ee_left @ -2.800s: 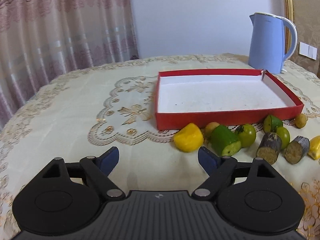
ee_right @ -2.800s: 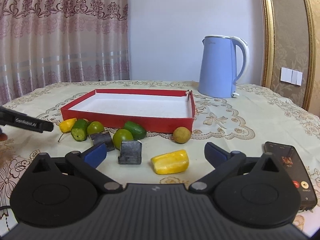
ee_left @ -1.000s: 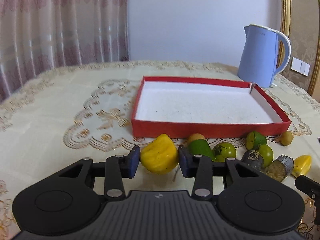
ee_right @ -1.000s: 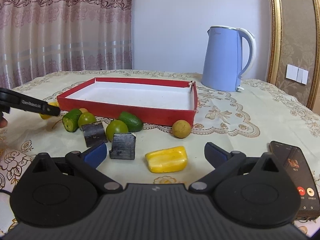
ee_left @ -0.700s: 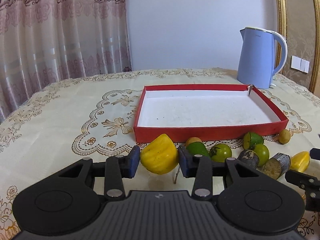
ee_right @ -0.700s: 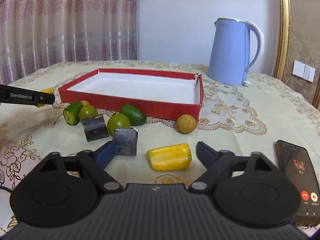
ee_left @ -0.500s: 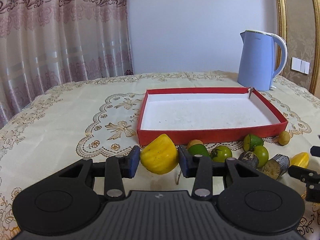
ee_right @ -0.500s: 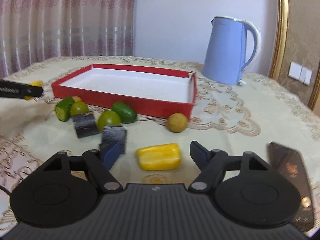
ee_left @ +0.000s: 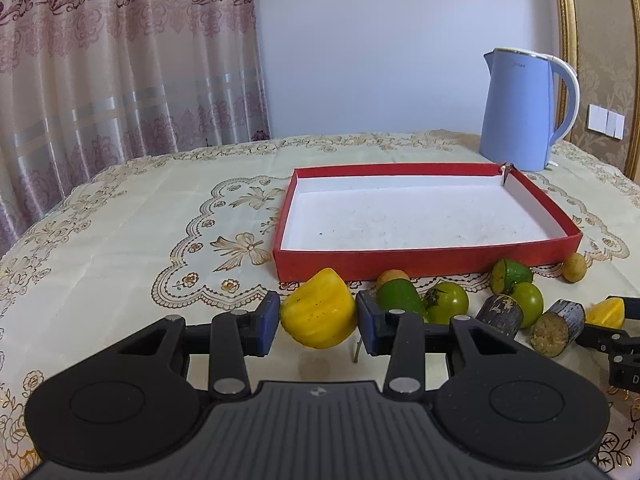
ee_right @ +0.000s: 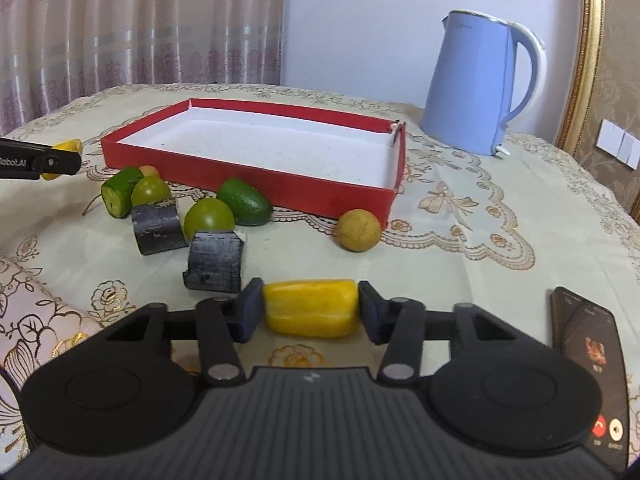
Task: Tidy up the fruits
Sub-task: 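Close the right gripper on the yellow pepper piece while the left gripper holds the yellow chunk, then carry the yellow chunk into the red tray and open the left gripper while the right holds the pepper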
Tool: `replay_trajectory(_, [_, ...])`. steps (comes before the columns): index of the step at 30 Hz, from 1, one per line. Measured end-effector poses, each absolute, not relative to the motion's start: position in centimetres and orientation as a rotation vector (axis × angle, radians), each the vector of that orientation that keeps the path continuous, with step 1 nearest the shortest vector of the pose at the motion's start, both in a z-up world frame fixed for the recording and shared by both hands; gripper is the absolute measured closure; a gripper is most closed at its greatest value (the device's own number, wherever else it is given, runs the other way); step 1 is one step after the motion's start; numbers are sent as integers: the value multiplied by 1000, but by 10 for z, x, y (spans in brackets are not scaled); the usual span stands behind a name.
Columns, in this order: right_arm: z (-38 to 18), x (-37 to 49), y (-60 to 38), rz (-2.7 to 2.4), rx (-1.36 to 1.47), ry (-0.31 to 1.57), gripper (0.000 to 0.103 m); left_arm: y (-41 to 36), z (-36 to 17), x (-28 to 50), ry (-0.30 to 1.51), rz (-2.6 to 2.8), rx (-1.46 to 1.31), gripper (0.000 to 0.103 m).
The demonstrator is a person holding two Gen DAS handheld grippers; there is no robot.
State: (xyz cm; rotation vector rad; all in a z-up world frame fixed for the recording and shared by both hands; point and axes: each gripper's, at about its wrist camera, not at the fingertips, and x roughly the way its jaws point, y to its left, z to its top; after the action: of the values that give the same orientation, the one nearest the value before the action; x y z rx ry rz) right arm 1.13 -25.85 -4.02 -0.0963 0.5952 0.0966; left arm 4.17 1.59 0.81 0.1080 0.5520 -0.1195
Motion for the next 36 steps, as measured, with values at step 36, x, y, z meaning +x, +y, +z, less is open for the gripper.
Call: replay_trajectory(36, [3,-49,-230,56,12,282,57,0,9,51,560,-75,142,63])
